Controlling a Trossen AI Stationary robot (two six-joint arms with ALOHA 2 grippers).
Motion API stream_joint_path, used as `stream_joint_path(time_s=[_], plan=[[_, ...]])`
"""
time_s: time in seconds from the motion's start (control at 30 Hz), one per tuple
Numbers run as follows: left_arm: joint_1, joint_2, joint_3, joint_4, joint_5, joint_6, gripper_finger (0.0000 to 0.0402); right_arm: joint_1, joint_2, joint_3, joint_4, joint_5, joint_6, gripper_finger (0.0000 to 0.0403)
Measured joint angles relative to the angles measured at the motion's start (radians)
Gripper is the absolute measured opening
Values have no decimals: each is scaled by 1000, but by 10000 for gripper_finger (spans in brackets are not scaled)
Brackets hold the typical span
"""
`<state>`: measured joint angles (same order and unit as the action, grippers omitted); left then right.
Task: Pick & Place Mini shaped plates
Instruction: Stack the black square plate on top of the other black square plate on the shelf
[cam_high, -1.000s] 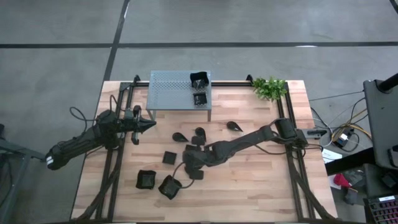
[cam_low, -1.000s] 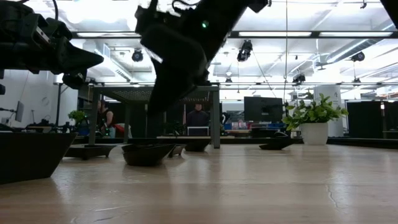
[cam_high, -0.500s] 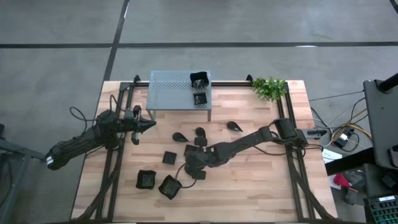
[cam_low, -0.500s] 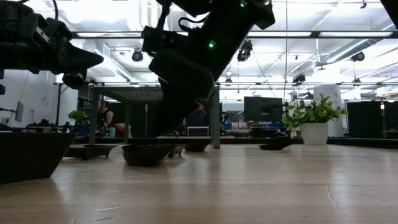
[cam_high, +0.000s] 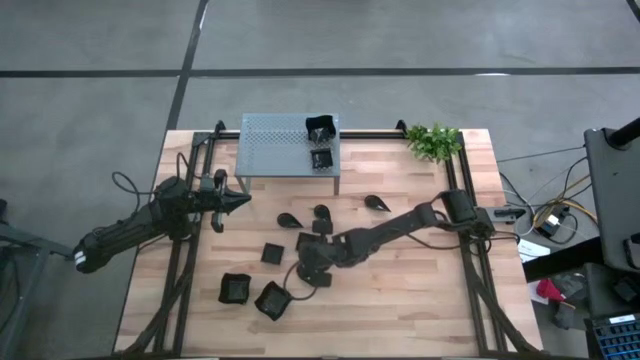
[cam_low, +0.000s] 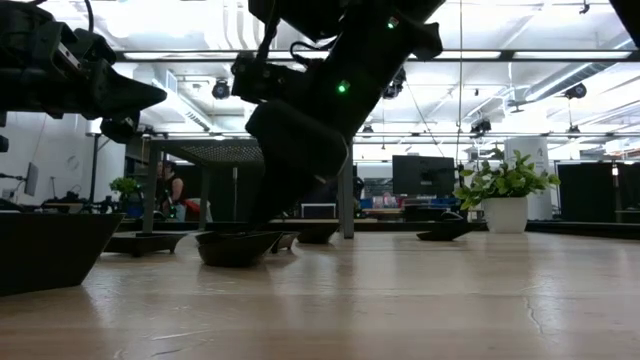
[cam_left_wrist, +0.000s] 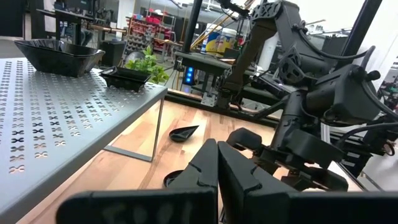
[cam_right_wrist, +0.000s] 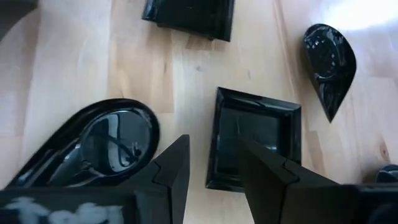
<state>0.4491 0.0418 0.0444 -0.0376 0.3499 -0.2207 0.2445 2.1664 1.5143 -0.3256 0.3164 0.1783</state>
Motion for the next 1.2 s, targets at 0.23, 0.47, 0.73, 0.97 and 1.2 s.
stream_joint_path(time_s=[0.23, 0.47, 0.73, 0.97, 1.2], plan=[[0, 0, 0, 0, 0, 0, 3, 0, 2, -14, 12, -1, -2, 115], [0, 0, 0, 0, 0, 0, 3, -1, 2, -40, 40, -2, -3, 115], [0, 0, 0, 0, 0, 0, 3, -1, 2, -52, 63, -1, -7, 104], [0, 0, 0, 0, 0, 0, 3, -3, 10, -58, 53, -2, -2, 56], [0, 0, 0, 0, 0, 0, 3, -3, 7, -41, 43, 2, -7, 11]])
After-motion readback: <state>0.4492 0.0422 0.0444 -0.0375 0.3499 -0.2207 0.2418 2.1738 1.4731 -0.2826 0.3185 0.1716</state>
